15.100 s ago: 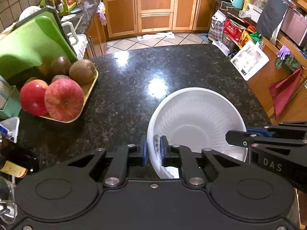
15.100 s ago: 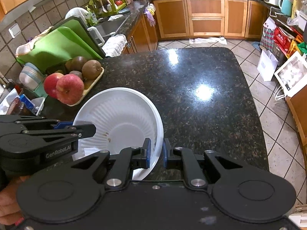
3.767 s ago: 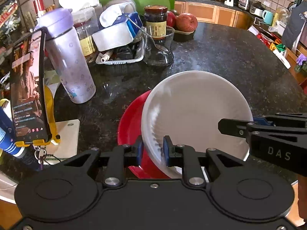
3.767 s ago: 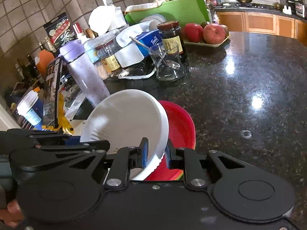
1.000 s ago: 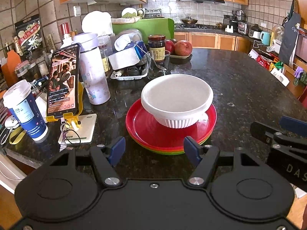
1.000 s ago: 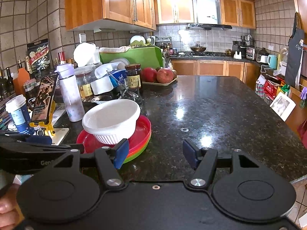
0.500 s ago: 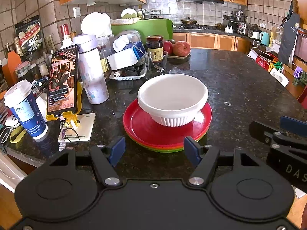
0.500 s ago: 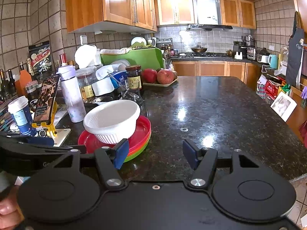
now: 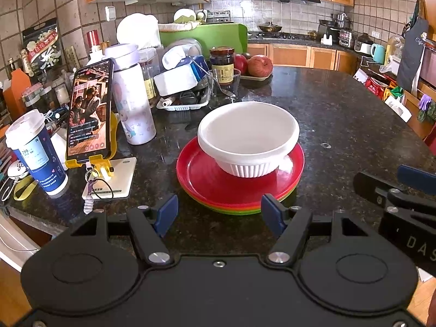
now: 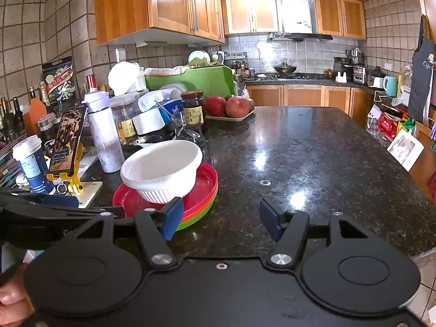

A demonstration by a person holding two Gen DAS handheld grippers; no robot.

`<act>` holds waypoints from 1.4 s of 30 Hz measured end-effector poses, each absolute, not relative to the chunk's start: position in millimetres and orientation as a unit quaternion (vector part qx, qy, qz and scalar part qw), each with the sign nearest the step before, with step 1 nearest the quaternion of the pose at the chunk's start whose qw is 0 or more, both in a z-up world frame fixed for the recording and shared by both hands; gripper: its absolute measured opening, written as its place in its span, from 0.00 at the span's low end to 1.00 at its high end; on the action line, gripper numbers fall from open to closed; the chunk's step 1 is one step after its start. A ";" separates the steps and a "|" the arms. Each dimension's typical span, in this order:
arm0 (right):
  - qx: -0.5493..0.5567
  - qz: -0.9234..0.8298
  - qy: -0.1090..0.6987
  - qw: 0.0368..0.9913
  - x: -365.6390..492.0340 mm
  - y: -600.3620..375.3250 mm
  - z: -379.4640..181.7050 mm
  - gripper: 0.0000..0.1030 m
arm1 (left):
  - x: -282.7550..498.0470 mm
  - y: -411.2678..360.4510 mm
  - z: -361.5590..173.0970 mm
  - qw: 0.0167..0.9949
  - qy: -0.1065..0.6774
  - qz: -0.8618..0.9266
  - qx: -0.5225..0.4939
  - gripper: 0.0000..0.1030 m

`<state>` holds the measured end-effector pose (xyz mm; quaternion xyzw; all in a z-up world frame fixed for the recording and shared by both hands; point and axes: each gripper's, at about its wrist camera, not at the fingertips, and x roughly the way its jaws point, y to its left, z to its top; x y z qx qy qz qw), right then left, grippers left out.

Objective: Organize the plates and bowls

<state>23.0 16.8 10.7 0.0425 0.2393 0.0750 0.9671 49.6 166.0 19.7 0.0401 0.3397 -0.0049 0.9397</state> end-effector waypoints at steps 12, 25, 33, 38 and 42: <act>0.042 0.078 0.242 0.966 26.4 18.1 10.9 0.63 | 51.8 166.2 19.6 0.939 0.342 -0.004 0.039 0.68; 0.040 0.083 0.247 0.965 31.2 17.4 10.7 0.63 | 57.7 166.5 17.8 0.935 0.352 -0.002 0.037 0.68; 0.040 0.085 0.250 0.964 32.8 18.1 10.4 0.63 | 59.8 167.3 17.6 0.934 0.355 -0.002 0.036 0.68; 0.039 0.086 0.252 0.963 33.8 19.1 10.1 0.63 | 61.5 168.7 17.1 0.933 0.358 -0.003 0.036 0.68; 0.040 0.086 0.253 0.963 34.2 20.0 10.2 0.63 | 62.9 170.5 16.0 0.932 0.360 -0.002 0.035 0.67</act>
